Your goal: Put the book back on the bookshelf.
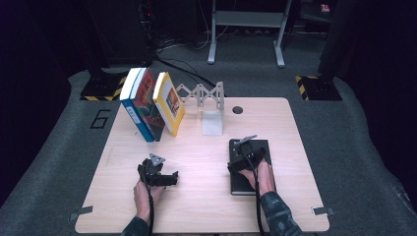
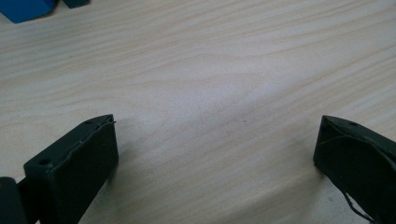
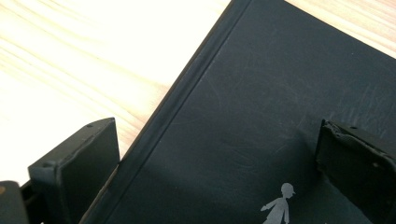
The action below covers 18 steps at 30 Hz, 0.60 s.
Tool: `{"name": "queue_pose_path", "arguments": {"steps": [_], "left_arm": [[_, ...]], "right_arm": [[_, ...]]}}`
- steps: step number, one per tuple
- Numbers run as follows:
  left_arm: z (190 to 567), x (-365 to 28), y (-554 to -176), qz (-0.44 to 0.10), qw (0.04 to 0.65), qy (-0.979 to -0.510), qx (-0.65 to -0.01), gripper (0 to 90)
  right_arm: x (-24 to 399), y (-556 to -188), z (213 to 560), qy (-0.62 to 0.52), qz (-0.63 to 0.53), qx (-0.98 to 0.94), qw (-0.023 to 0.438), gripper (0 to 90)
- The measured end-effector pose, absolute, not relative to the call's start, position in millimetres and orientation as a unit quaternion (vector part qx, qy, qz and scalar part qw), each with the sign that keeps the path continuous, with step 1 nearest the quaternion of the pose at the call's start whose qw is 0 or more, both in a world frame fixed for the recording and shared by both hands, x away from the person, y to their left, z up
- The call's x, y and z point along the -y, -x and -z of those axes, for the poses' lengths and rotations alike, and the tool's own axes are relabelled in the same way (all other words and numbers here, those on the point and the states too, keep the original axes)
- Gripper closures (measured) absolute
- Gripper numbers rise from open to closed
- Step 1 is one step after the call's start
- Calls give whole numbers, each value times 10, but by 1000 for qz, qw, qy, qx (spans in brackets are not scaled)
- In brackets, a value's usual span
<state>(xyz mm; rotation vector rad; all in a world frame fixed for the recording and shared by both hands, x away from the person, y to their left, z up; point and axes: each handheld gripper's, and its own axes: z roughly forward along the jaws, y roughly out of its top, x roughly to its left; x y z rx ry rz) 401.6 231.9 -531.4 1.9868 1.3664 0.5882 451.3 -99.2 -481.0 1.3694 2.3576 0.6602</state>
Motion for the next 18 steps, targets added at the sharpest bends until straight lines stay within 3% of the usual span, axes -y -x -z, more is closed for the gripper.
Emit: {"name": "queue_pose_path", "arguments": {"steps": [18], "left_arm": [[5315, -2319, -4016, -225, 324, -757, -521, 0]], "right_arm": [[1388, -4536, 4851, -489, -215, -818, 213, 35]]}}
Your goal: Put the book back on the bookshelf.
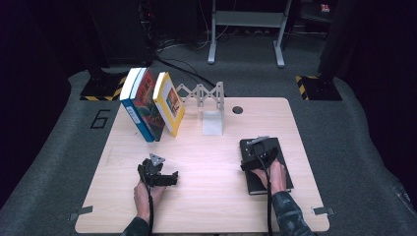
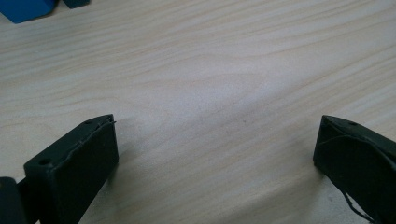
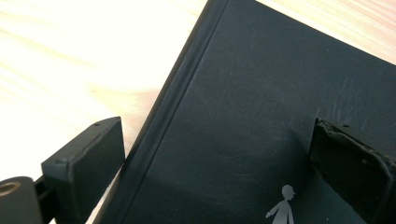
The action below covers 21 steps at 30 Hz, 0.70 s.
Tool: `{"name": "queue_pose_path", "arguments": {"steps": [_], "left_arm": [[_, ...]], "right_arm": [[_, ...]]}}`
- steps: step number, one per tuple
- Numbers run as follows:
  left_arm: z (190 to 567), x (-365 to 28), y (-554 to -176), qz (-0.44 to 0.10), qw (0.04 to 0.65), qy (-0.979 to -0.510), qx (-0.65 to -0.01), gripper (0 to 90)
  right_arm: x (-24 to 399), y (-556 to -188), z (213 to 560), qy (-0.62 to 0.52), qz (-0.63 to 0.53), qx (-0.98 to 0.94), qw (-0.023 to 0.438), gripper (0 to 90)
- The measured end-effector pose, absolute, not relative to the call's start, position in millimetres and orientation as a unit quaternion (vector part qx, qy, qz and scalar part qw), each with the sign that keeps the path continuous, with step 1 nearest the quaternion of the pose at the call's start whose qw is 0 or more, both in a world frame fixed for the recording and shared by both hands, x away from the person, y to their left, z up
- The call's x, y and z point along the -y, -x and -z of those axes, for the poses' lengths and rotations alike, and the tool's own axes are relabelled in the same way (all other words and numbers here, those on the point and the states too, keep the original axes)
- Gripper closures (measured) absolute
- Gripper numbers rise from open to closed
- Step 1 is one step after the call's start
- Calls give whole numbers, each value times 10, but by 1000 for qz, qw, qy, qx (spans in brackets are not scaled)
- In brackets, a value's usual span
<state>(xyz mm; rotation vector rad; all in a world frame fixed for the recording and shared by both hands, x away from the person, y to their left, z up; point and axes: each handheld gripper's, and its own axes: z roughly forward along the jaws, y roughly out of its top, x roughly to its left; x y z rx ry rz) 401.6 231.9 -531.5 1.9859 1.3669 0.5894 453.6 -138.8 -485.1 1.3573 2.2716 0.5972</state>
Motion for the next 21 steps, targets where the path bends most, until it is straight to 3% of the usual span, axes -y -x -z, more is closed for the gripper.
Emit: {"name": "queue_pose_path", "arguments": {"steps": [7, 10, 12, 21], "left_arm": [[5318, -2313, -4018, -226, 325, -754, -524, 0], [5315, -2316, -4018, -223, 324, -755, -524, 0], [5317, -2315, -4018, -226, 324, -755, -523, 0], [5317, -2315, -4019, -228, 324, -755, -523, 0]], "right_arm": [[1458, -4592, 4852, -510, -210, -803, 225, 50], [1543, -4605, 4810, -515, -233, -801, 197, 79], [1692, -4612, 4737, -532, -263, -788, 164, 118], [2490, -4735, 4498, -576, -299, -749, 131, 168]]}}
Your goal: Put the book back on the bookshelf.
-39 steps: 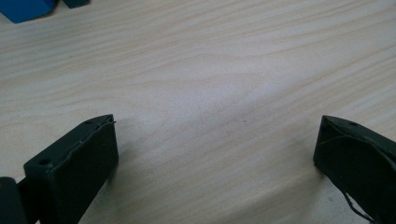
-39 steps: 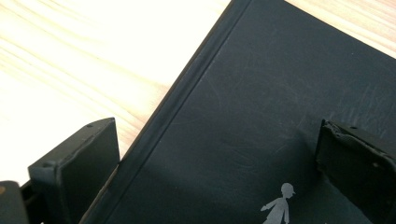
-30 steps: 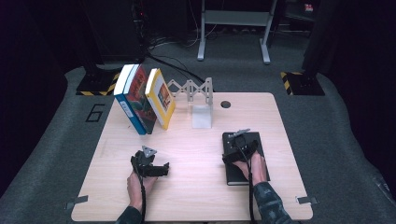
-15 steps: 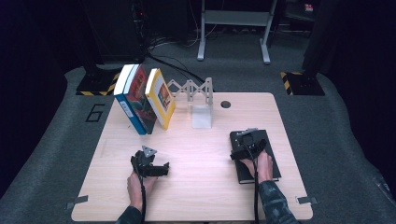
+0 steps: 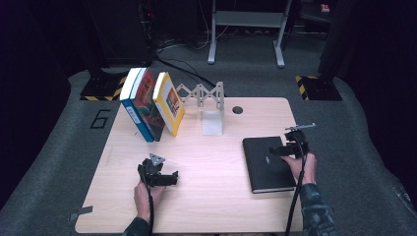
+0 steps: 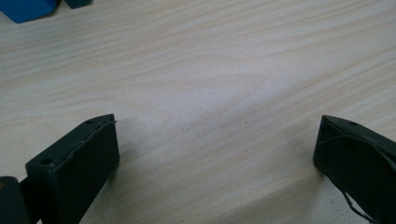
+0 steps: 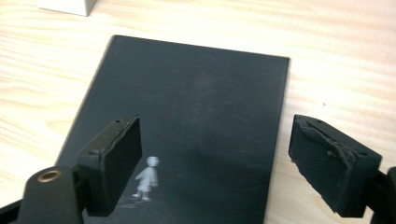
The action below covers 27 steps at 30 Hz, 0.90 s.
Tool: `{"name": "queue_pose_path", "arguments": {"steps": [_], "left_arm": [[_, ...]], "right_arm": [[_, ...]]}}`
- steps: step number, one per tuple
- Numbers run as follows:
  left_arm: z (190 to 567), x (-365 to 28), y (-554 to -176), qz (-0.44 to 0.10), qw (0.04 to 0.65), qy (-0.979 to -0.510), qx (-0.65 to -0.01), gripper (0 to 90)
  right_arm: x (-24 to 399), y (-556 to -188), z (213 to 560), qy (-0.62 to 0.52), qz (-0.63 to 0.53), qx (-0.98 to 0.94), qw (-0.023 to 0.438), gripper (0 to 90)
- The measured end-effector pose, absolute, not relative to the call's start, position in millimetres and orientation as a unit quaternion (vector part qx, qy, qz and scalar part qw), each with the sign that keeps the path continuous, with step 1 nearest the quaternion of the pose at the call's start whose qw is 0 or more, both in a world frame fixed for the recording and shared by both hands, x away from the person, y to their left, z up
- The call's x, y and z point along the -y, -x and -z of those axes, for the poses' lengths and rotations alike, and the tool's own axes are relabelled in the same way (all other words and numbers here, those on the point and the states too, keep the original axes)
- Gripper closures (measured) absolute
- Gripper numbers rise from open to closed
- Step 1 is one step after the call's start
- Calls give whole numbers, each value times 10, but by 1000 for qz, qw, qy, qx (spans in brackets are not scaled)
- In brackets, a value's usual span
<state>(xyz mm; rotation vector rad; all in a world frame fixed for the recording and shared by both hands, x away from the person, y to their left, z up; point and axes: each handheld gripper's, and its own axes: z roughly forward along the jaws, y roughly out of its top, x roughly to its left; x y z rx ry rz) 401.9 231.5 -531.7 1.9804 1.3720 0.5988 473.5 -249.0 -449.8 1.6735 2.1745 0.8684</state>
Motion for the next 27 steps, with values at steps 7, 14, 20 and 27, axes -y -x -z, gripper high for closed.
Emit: {"name": "queue_pose_path", "arguments": {"steps": [7, 14, 20, 27], "left_arm": [[5317, -2314, -4019, -229, 324, -755, -523, 2], [5316, -2312, -4016, -228, 323, -755, -523, 3], [5315, -2313, -4015, -229, 322, -755, -523, 3], [5317, -2310, -4015, -229, 324, -754, -524, 4]], "right_arm": [[2648, -4868, 4589, -589, -309, -741, 87, 252], [2683, -4926, 4695, -600, -299, -740, 57, 321], [2720, -4902, 4681, -604, -301, -736, 53, 392], [2791, -4868, 4675, -601, -318, -732, 43, 409]]}}
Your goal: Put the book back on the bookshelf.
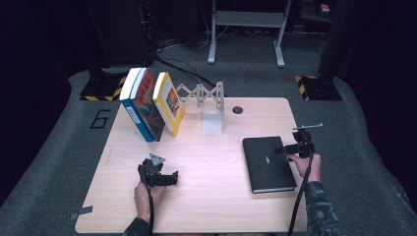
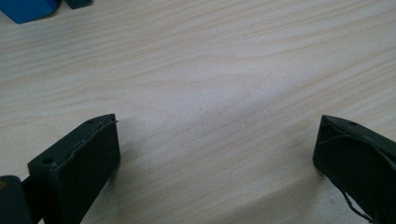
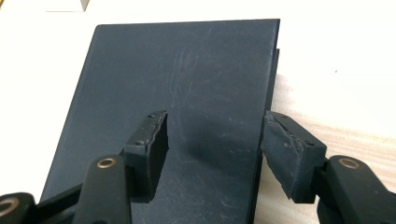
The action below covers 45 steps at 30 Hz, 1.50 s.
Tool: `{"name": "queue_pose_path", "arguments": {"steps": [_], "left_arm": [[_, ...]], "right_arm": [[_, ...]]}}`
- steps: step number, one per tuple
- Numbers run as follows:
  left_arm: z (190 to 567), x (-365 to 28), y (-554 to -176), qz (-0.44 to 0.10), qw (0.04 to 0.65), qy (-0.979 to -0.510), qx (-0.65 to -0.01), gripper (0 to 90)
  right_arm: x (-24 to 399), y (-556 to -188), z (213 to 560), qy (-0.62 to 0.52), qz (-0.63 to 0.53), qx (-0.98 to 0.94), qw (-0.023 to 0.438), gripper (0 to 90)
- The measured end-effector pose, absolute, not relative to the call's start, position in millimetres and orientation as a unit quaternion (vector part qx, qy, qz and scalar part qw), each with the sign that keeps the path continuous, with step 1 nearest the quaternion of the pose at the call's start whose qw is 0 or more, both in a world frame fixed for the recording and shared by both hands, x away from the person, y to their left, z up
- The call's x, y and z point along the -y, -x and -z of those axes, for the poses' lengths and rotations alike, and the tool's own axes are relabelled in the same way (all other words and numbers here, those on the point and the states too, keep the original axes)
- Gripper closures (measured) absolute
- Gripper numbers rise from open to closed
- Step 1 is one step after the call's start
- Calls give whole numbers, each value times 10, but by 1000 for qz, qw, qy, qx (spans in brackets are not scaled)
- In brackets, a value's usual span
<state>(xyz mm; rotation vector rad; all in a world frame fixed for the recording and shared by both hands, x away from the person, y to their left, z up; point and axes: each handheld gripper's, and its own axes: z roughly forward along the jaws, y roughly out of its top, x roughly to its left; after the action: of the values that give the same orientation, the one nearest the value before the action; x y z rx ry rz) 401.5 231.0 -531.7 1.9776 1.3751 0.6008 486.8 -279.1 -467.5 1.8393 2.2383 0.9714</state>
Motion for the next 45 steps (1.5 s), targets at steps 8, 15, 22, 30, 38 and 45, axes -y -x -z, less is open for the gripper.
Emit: {"name": "queue_pose_path", "arguments": {"steps": [8, 15, 22, 30, 38, 45], "left_arm": [[5316, -2310, -4013, -229, 323, -754, -525, 4], [5316, -2309, -4012, -229, 323, -753, -525, 4], [5316, -2309, -4012, -229, 323, -753, -525, 4], [5316, -2309, -4012, -229, 323, -753, -525, 4], [5316, -2309, -4012, -229, 323, -753, -525, 4], [5316, -2309, -4012, -229, 323, -753, -525, 4]], "right_arm": [[2761, -4900, 4735, -609, -297, -736, 17, 378], [2729, -4868, 4666, -608, -291, -738, 26, 376], [2717, -4817, 4506, -602, -296, -741, 33, 378], [2708, -4828, 4252, -576, -320, -751, 40, 412], [2590, -4933, 4075, -571, -325, -753, 23, 487], [2379, -5049, 3953, -544, -323, -774, 30, 546]]}}
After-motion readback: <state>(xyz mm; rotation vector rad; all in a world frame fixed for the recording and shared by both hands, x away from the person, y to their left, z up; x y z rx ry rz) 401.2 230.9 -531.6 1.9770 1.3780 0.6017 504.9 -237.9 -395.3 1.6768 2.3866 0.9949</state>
